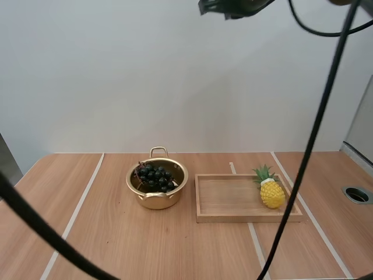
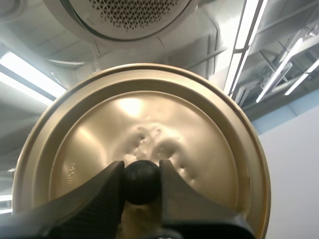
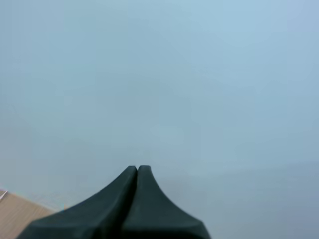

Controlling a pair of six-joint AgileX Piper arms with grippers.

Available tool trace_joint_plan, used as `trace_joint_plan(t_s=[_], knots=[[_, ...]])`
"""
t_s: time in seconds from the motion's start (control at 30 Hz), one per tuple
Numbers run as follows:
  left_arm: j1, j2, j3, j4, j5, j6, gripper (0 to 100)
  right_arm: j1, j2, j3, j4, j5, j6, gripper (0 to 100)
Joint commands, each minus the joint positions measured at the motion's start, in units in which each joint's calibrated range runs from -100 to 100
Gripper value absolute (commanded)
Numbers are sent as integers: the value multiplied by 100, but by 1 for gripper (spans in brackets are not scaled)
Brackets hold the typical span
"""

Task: Open the pot, put the grape inside, and close it

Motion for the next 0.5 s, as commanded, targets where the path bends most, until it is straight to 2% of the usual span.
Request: trace_joint_plan(t_s=[0.0, 0.2, 0.37, 0.47], knots=[[3, 199, 8, 374, 115, -304, 0, -172, -608, -82, 15, -188, 73, 0], [3, 512, 8, 390, 695, -550, 0, -223, -1478, -82, 15, -260, 392, 0], [3, 896, 8, 272, 1826, -593, 0, -223, -2024, -82, -80, -244, 624, 0], [3, 1162, 8, 157, 1886, -593, 0, -223, -2296, -82, -209, -244, 624, 0]])
